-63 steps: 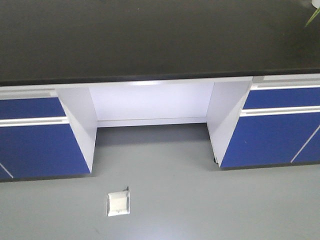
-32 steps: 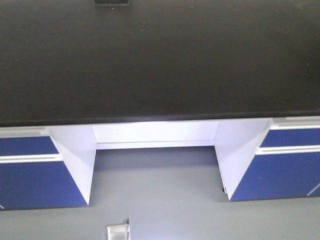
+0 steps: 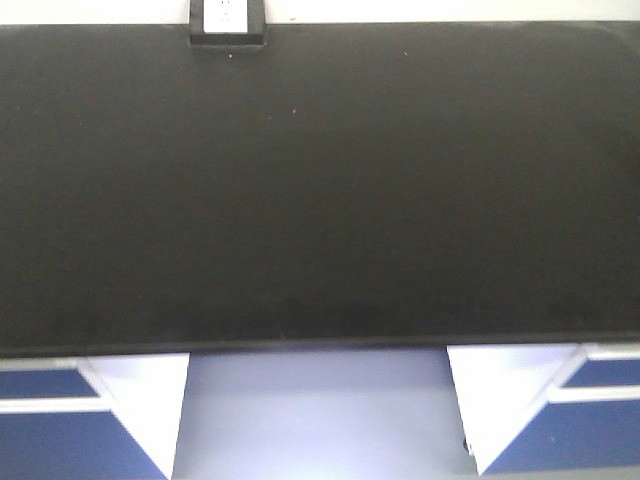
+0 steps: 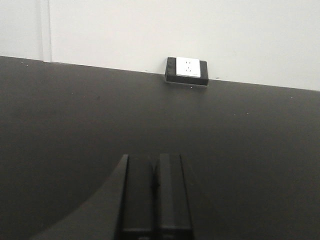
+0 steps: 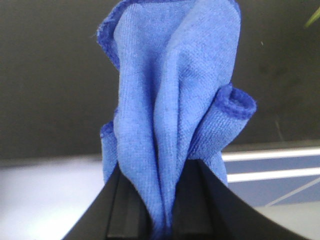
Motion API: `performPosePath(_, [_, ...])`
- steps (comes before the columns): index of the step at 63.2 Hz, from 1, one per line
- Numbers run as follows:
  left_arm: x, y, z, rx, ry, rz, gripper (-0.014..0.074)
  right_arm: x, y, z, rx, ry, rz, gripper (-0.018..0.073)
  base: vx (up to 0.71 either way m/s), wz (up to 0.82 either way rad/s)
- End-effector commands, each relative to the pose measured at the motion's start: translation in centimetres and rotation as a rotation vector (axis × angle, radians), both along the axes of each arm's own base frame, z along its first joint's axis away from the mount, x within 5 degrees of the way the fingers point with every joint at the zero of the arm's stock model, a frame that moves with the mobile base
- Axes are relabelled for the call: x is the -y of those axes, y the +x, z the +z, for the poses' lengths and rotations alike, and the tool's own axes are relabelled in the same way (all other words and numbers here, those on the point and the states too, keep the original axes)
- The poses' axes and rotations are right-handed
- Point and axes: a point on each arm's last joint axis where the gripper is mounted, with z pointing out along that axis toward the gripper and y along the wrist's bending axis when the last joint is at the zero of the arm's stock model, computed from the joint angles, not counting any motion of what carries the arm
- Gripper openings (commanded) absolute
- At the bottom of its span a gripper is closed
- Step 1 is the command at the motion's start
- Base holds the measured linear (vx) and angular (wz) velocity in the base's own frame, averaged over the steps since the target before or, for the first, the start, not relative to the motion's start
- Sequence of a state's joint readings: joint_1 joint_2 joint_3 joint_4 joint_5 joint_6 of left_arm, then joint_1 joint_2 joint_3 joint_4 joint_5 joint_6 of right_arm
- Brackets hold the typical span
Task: Wipe right workspace with blue cloth
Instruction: 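Approach the other black bench and stop facing its top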
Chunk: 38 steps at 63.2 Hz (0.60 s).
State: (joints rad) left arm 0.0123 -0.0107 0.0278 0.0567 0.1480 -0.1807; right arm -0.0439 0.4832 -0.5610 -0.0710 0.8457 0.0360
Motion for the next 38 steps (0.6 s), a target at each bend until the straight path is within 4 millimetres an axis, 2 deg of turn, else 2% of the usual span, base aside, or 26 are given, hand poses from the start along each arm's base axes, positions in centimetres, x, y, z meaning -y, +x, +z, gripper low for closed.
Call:
performPosePath(1, [0.07,0.03,-0.22,0.067,-0.014,-0.009,-0.0006,0.03,0.41,1.36,0.092,-0.017,0.007,-0.0001,0.26,0.03])
performPosePath(38, [0.07,0.03,-0.22,0.067,-0.014,-0.009,-0.0006,0.03,0.41,1.36,0.092,-0.017,0.007,-0.0001,0.16,0.03])
